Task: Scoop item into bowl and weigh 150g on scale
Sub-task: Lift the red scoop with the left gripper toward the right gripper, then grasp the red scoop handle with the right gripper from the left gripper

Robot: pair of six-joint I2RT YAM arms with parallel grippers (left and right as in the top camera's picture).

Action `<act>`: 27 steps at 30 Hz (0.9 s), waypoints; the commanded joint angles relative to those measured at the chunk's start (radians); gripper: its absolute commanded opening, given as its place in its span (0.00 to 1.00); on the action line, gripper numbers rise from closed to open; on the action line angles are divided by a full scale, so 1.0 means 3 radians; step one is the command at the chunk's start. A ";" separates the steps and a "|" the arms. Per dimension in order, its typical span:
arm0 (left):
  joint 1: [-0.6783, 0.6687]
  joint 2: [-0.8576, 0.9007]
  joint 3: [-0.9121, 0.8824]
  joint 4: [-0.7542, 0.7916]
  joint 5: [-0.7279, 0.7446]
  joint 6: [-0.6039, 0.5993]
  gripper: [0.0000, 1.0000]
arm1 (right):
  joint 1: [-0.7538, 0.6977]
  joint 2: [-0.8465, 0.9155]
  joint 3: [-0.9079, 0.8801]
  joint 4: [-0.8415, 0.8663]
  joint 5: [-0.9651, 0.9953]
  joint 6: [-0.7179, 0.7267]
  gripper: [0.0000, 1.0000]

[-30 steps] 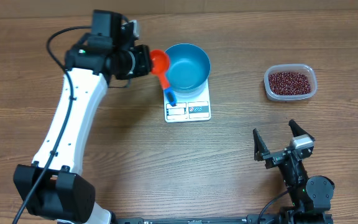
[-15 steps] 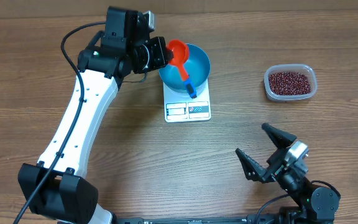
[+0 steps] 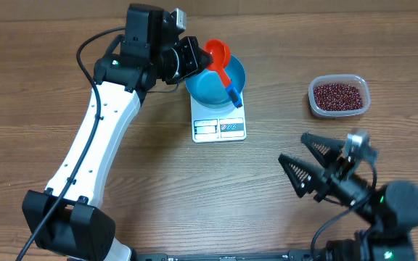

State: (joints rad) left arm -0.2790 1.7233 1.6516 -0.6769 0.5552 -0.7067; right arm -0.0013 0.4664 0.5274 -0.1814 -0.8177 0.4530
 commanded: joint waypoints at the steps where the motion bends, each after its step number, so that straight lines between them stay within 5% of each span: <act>1: -0.0100 0.0015 0.0009 -0.0009 0.0069 -0.0455 0.05 | -0.0018 0.0534 0.0504 -0.0137 -0.0462 0.0089 1.00; 10: -0.0415 0.0015 0.0009 0.0000 -0.0320 -0.0909 0.04 | -0.0018 0.1522 0.0718 0.0120 -0.0361 0.1350 1.00; 14: -0.0521 0.0015 0.0009 -0.0005 -0.0495 -0.1074 0.04 | 0.0028 0.1895 0.0718 0.0317 -0.0445 0.1074 0.80; 27: -0.0797 0.0015 0.0009 -0.0310 -0.0898 -0.1263 0.05 | 0.0360 0.2009 0.0720 0.0446 0.0294 0.1193 0.65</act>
State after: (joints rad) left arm -0.4931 1.7233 1.6516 -0.7666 0.3161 -1.0527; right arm 0.0906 1.0763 0.7269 -0.0536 -0.8028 0.7853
